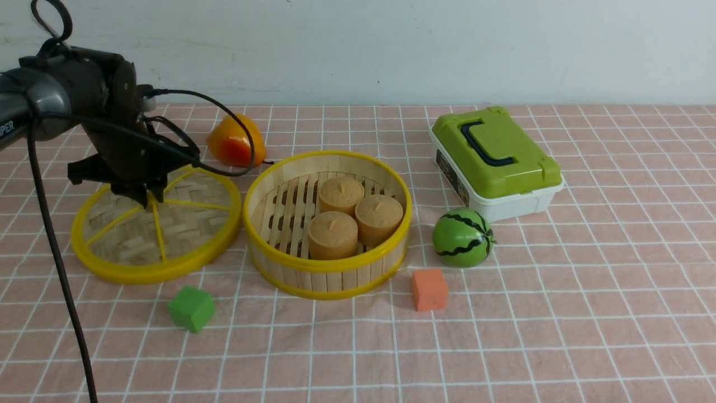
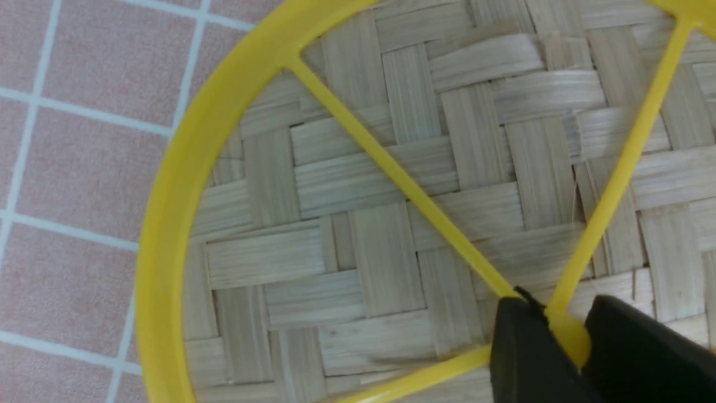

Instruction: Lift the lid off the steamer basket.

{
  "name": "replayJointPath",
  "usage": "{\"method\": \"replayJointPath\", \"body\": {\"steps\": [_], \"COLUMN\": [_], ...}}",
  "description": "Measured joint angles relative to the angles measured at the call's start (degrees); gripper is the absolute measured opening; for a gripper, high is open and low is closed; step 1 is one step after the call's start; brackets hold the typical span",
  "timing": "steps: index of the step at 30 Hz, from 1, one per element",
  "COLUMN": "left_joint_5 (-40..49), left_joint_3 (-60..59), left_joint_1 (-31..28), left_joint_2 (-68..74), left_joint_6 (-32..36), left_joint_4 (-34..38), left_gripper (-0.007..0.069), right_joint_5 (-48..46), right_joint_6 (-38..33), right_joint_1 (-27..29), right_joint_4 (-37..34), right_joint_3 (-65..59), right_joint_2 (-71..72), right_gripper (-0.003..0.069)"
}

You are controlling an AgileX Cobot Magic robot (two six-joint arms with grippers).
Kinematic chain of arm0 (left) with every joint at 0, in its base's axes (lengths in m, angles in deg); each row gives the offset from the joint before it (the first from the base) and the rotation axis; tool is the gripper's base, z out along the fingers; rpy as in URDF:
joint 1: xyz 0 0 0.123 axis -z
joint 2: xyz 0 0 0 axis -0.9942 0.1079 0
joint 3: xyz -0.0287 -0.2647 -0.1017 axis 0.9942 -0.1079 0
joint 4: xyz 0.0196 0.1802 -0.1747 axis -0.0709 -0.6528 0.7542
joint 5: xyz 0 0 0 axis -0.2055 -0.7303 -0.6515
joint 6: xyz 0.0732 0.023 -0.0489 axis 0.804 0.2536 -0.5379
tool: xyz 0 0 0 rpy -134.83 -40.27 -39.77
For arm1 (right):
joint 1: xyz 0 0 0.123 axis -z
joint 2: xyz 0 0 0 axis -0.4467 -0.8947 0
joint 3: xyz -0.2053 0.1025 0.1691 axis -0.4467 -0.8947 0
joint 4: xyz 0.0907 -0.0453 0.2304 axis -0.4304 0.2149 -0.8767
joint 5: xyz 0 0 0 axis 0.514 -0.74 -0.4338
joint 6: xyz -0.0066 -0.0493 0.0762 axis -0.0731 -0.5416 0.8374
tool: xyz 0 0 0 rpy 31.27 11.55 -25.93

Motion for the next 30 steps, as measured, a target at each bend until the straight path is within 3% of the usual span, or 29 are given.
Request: {"method": "replayJointPath", "body": {"steps": [4,6,8,11,14,16,19,22,30], "left_joint_5": [1.8,2.3,2.1,0.6,-0.6,-3.4,-7.4,-14.1,-21.5], "left_joint_3": [0.0,0.0,0.0,0.0,-0.2,-3.0,-9.5,-26.4,-59.3], "left_joint_1": [0.0,0.0,0.0,0.0,0.0,0.0,0.0,0.0,0.0], "left_joint_2": [-2.5,-6.0,-12.4,-24.5,-32.3,-40.6,-49.5,-62.0,-85.0], "left_joint_6": [0.0,0.0,1.0,5.0,8.5,11.2,12.3,13.0,17.9], "left_joint_4": [0.8,1.6,2.8,5.8,8.0,11.2,15.4,19.6,22.3], "left_gripper": [0.0294,0.0292,0.0235,0.0066,-0.0013,-0.0013,-0.0013,-0.0013,-0.0013], "right_joint_5": [0.0,0.0,0.0,0.0,0.0,0.0,0.0,0.0,0.0], "right_joint_6": [0.0,0.0,0.0,0.0,0.0,0.0,0.0,0.0,0.0], "right_joint_1": [0.0,0.0,0.0,0.0,0.0,0.0,0.0,0.0,0.0], "right_joint_4": [0.0,0.0,0.0,0.0,0.0,0.0,0.0,0.0,0.0], "right_joint_3": [0.0,0.0,0.0,0.0,0.0,0.0,0.0,0.0,0.0], "right_joint_2": [0.0,0.0,0.0,0.0,0.0,0.0,0.0,0.0,0.0], "right_gripper": [0.0241,0.0241,0.0241,0.0241,0.0241,0.0241,0.0241,0.0241,0.0241]}}
